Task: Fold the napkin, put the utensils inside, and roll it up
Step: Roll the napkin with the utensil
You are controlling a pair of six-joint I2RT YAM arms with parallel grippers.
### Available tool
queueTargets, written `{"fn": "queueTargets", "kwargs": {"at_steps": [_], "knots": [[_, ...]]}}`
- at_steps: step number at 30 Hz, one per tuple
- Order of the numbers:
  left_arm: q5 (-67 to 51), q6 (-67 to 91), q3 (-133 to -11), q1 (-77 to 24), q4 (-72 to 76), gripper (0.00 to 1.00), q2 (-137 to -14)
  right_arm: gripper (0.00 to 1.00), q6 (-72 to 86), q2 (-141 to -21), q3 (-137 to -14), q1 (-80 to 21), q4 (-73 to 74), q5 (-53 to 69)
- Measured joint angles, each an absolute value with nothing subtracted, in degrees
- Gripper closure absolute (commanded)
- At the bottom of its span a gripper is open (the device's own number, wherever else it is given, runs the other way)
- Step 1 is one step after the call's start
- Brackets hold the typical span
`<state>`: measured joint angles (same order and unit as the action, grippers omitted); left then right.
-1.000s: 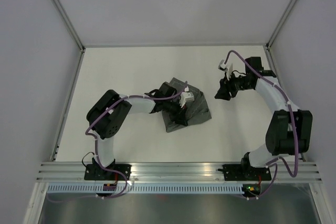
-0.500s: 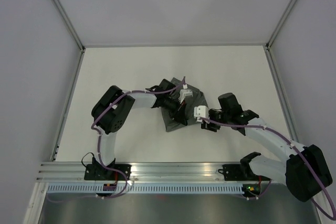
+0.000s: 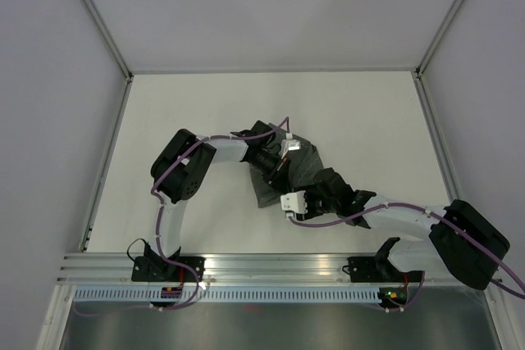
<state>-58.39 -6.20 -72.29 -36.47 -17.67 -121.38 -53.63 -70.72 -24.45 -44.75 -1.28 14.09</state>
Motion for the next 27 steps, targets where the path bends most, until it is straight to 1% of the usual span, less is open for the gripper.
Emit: {"fn": "queueTargets", "kwargs": {"at_steps": [1, 2, 7, 9, 12, 14, 15, 16, 20, 27], "knots": [[-58.59, -6.22, -72.38, -36.45, -18.13, 0.98, -121.49, 0.47, -53.71, -71.37, -24.12, -45.15, -2.31, 13.19], [-58.70, -6.20, -72.47, -36.45, -18.65, 0.98, -121.54, 0.51, -53.82, -72.12, -23.86, -45.45, -3.22, 12.34], [-59.05, -6.22, -73.56, -36.27, -20.56, 0.98, -122.26, 0.55, -54.24, -74.17, -23.68, -46.06, -7.53, 9.87], [-59.11, -6.22, -73.69, -36.21, -21.04, 0.98, -122.32, 0.59, -54.26, -75.18, -23.68, -46.15, -8.67, 9.15], [-59.27, -6.24, -73.69, -35.97, -21.58, 0.98, -122.37, 0.62, -54.39, -76.23, -23.68, -46.26, -10.22, 8.78], [-59.44, -6.26, -73.67, -35.79, -21.80, 0.98, -122.41, 0.68, -54.65, -76.69, -23.68, -46.28, -11.05, 8.60], [-59.61, -6.28, -73.69, -35.73, -21.93, 0.98, -122.45, 0.68, -54.81, -76.90, -23.68, -46.28, -11.57, 8.45], [-59.81, -6.28, -73.67, -35.64, -22.04, 0.98, -122.54, 0.61, -54.85, -77.08, -23.66, -46.30, -12.19, 8.23], [-60.29, -6.31, -73.67, -35.33, -22.48, 0.98, -122.72, 0.41, -55.27, -77.25, -22.61, -46.48, -14.06, 7.62], [-61.82, -6.59, -73.67, -35.09, -24.58, 0.98, -123.31, 0.36, -55.64, -74.28, -22.68, -45.43, -10.39, 9.06]]}}
